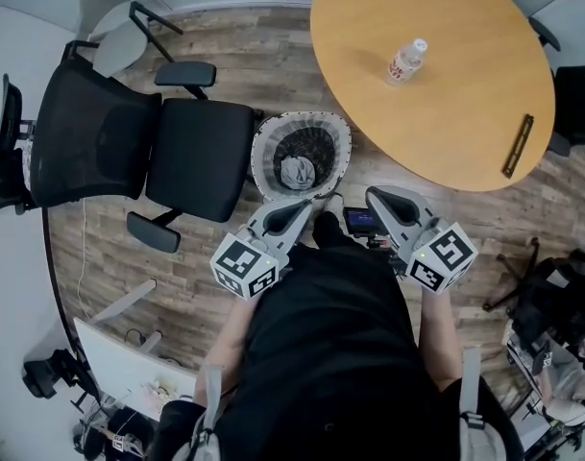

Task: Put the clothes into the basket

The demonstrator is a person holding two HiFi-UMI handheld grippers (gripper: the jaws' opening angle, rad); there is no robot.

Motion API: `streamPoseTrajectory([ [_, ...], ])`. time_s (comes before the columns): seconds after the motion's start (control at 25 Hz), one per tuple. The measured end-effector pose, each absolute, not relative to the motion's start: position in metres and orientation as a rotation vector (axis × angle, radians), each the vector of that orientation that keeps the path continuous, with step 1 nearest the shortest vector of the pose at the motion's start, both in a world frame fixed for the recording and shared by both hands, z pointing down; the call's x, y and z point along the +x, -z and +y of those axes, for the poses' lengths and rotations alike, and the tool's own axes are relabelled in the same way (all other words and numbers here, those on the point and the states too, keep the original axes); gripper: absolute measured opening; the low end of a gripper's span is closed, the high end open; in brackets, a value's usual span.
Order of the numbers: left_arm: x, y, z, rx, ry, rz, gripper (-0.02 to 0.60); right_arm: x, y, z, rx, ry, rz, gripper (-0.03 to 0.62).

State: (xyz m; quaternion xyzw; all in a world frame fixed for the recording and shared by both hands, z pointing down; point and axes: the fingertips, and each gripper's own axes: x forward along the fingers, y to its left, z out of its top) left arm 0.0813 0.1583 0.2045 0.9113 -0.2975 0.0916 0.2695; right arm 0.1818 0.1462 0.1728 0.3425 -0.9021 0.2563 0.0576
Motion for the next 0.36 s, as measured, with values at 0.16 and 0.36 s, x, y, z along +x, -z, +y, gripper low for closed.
streamPoseTrajectory([
  [0.16,0.0826,-0.2065,0.1621,2.458,-0.255,-0.799,0.011,0.1804,-0.1760,0.1511,1.037,-0.779,-2.723,0.017],
  [0.36,0.0823,-0.2119,0.1638,2.451,-0.255,-0.823,0.011,0.1813,-0.1784,0.1506,1.033,-0.777,-2.718,0.017],
])
